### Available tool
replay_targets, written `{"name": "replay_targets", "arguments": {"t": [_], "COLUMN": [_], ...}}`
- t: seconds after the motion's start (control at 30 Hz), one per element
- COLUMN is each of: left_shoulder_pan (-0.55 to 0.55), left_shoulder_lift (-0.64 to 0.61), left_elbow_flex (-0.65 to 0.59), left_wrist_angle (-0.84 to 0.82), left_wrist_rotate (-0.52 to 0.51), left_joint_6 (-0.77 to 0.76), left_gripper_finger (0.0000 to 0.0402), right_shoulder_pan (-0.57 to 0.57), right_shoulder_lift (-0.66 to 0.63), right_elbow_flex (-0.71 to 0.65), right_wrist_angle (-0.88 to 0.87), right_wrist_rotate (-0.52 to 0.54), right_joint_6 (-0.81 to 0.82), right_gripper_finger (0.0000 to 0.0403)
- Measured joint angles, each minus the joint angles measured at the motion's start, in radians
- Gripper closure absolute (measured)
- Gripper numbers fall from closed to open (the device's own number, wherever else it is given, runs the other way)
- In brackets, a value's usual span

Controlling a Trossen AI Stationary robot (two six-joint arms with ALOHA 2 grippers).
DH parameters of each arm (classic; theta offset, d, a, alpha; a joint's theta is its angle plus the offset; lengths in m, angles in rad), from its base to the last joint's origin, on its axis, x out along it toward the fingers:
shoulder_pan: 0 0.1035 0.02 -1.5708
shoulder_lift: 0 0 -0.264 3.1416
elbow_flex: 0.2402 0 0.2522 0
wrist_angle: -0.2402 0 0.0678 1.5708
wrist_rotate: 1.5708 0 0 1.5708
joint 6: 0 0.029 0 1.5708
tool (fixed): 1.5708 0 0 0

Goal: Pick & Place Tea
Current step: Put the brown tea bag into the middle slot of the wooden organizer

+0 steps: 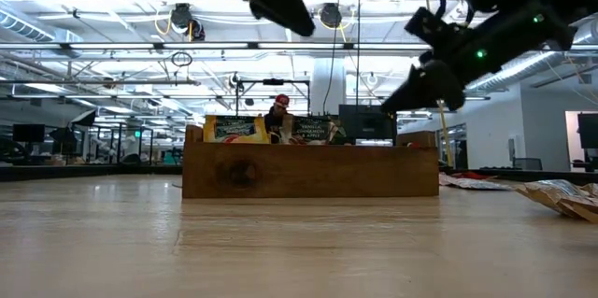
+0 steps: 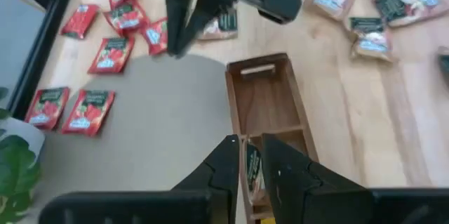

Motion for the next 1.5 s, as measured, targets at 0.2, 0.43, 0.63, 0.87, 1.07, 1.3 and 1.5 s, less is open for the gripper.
{"name": "replay_targets", "arguments": {"t": [0.2,0.43,0.63,0.87,1.07,1.3,1.5], "left_shoulder_pan": [0.006,0.024,0.025,0.025,0.025,0.025,0.025], "left_shoulder_lift": [-0.041,-0.031,-0.028,-0.028,-0.028,-0.028,-0.028], "left_elbow_flex": [-0.015,-0.015,-0.015,-0.015,-0.015,-0.015,-0.015], "left_wrist_angle": [0.035,0.049,0.094,0.212,0.323,0.441,0.517], "left_wrist_rotate": [-0.004,-0.006,-0.005,-0.005,-0.005,-0.005,-0.004], "left_joint_6": [0.039,0.025,0.024,0.024,0.024,0.024,0.024], "left_gripper_finger": [0.0334,0.0334,0.0334,0.0334,0.0334,0.0334,0.0334], "right_shoulder_pan": [-0.037,-0.038,-0.036,-0.05,-0.06,-0.004,0.075], "right_shoulder_lift": [-0.077,-0.219,-0.206,-0.16,-0.116,-0.129,-0.165], "right_elbow_flex": [0.003,0.004,-0.05,-0.157,-0.173,-0.17,-0.17], "right_wrist_angle": [-0.274,-0.667,-0.664,-0.401,-0.389,-0.405,-0.495], "right_wrist_rotate": [-0.051,-0.208,-0.214,-0.213,-0.283,-0.558,-0.676], "right_joint_6": [0.227,0.595,0.694,0.671,0.687,0.779,0.858], "right_gripper_finger": [0.0327,0.0235,0.0237,0.0306,0.0395,0.0402,0.0402]}}
